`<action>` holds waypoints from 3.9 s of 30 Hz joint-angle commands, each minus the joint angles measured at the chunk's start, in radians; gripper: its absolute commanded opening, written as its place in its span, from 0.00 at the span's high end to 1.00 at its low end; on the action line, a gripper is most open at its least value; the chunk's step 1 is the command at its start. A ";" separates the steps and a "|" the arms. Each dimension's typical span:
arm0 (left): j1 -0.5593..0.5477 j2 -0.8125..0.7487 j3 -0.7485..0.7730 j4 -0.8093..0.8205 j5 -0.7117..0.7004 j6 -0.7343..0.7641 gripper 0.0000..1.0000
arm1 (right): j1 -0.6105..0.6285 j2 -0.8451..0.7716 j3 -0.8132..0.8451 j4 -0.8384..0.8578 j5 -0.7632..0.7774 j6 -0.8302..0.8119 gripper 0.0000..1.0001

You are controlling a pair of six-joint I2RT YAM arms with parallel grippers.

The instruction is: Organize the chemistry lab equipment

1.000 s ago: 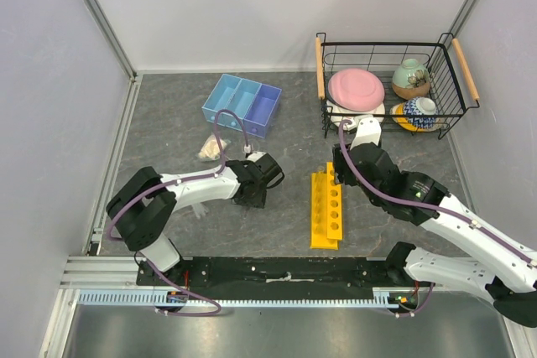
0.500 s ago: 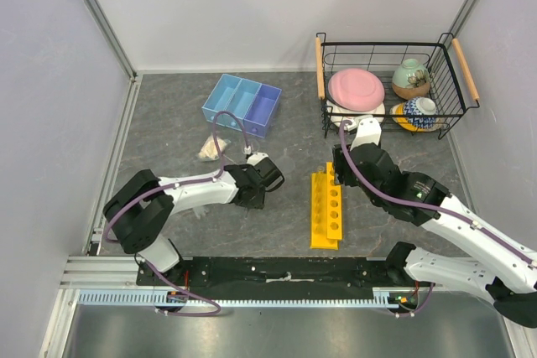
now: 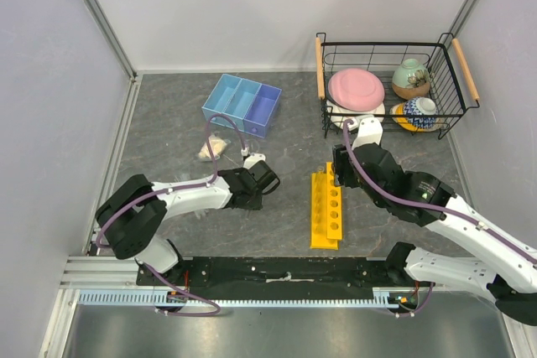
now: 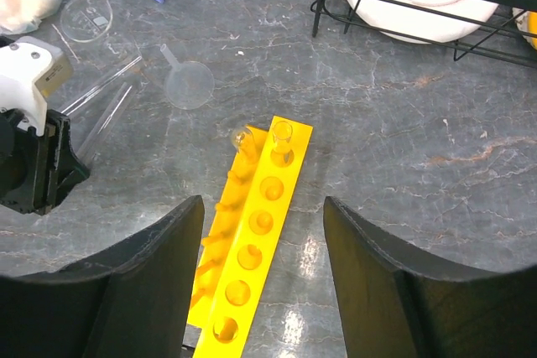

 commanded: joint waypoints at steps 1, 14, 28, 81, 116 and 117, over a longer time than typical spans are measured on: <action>-0.001 0.017 -0.057 -0.037 0.005 -0.009 0.67 | 0.016 0.000 0.054 -0.013 0.007 0.031 0.34; -0.033 -0.084 -0.028 -0.113 0.028 0.001 0.98 | 0.046 0.006 0.092 -0.047 0.023 0.068 0.34; -0.098 -0.402 0.243 -0.308 0.517 0.294 0.98 | 0.056 -0.046 0.046 -0.004 -0.220 0.088 0.34; 0.163 -0.612 -0.162 0.910 1.504 -0.002 0.98 | 0.057 -0.110 0.143 0.310 -0.746 0.231 0.53; 0.181 -0.554 0.222 -0.068 0.662 0.246 0.03 | 0.056 -0.054 0.242 -0.038 -0.186 0.114 0.79; 0.181 -0.546 0.223 -0.090 0.621 0.248 0.03 | 0.057 -0.049 0.244 -0.061 -0.125 0.109 0.79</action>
